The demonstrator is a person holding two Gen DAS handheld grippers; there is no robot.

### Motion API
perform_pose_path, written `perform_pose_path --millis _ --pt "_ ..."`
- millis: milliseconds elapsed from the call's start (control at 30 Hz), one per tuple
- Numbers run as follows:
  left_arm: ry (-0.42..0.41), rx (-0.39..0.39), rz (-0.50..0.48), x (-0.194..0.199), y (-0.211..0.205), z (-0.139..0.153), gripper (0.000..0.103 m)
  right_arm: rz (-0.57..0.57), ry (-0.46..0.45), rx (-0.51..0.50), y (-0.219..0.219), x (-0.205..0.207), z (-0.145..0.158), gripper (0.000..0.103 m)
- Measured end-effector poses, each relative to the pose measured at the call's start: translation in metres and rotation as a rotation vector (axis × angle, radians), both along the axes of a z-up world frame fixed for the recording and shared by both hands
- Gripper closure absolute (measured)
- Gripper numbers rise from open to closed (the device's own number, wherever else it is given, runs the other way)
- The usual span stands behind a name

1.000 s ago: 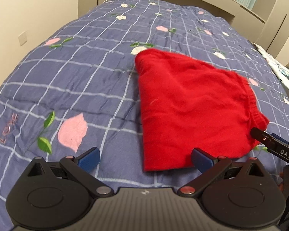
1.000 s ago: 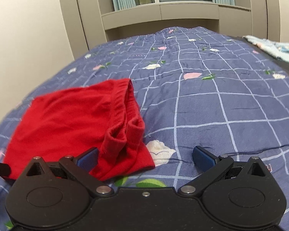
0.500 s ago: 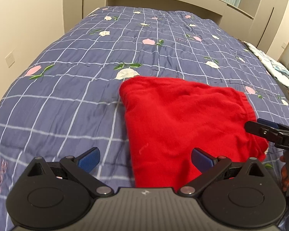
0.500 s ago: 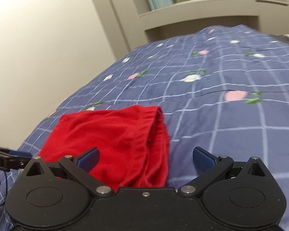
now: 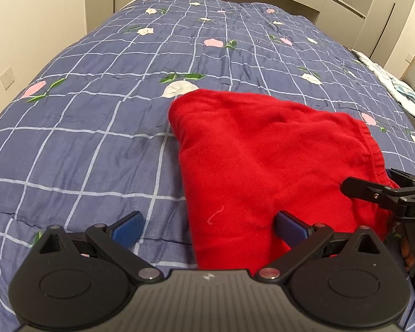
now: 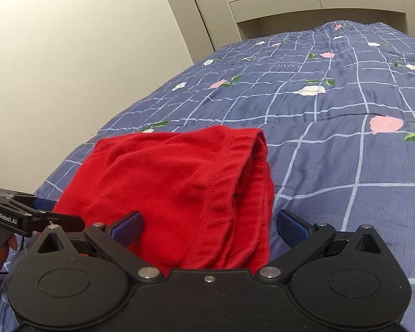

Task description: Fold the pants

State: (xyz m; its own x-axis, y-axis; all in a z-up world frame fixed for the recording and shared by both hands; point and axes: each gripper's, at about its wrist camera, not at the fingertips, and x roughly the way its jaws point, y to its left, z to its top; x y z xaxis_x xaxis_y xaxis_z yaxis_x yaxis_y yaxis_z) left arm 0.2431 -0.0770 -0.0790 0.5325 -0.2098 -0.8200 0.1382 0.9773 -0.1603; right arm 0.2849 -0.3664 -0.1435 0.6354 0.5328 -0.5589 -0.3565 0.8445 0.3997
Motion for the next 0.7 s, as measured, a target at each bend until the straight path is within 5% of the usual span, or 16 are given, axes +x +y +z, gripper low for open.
perform_pose_path --millis 233,467,567,700 --pt "0.032 -0.030 -0.020 0.004 0.004 0.002 0.002 0.035 0.024 0.020 0.003 0.001 0.004 0.007" --pt "0.095 -0.195 -0.021 0.008 0.015 0.006 0.041 -0.100 0.114 0.065 -0.009 -0.001 0.010 0.045" --pt "0.094 -0.176 -0.006 0.008 0.012 0.010 0.052 -0.142 0.158 0.090 -0.014 -0.003 0.013 0.063" --pt "0.059 -0.151 -0.024 0.003 0.006 0.026 0.072 -0.174 0.158 0.093 -0.012 -0.013 0.025 0.073"
